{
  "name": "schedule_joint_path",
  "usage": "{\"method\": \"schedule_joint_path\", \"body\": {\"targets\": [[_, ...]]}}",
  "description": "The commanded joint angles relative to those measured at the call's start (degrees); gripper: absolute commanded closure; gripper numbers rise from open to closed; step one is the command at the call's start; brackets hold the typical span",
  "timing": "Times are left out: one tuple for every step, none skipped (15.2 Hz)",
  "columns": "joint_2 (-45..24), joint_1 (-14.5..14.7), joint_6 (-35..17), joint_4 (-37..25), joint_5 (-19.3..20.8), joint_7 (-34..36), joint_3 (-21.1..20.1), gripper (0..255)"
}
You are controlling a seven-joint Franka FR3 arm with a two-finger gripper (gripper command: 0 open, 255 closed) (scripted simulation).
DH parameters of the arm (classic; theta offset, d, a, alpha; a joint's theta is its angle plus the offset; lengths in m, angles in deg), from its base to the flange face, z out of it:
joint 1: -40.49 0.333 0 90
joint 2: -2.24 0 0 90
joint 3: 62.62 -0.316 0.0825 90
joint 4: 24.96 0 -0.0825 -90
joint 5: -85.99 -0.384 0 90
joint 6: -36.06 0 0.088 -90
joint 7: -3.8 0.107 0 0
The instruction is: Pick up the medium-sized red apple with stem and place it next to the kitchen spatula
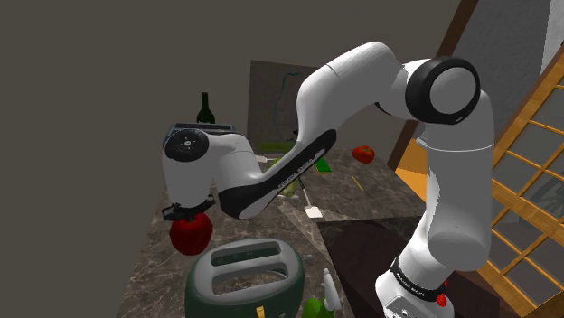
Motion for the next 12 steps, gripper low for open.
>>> {"method": "schedule_joint_path", "body": {"targets": [[1.2, -0.6, 0.6, 0.0, -1.3, -1.1, -0.6, 255], [1.7, -0.8, 1.0, -0.1, -1.9, -1.7, -0.9, 255], [2.2, -1.0, 1.4, -0.2, -2.5, -2.2, -1.2, 255], [2.6, -1.2, 1.7, -0.3, -3.1, -2.7, -1.5, 255], [3.1, -1.4, 2.1, -0.4, -3.7, -3.3, -1.7, 255], [3.5, -1.6, 2.5, -0.6, -4.2, -3.8, -2.0, 255], [4.0, -1.8, 2.9, -0.8, -4.8, -4.3, -2.3, 255], [4.4, -1.9, 3.3, -1.0, -5.4, -4.8, -2.5, 255], [4.9, -2.1, 3.7, -1.2, -5.9, -5.3, -2.7, 255], [5.3, -2.3, 4.1, -1.4, -6.5, -5.9, -3.0, 255], [5.7, -2.4, 4.5, -1.6, -7.0, -6.4, -3.2, 255], [6.1, -2.6, 5.0, -1.8, -7.6, -6.9, -3.4, 255]]}}
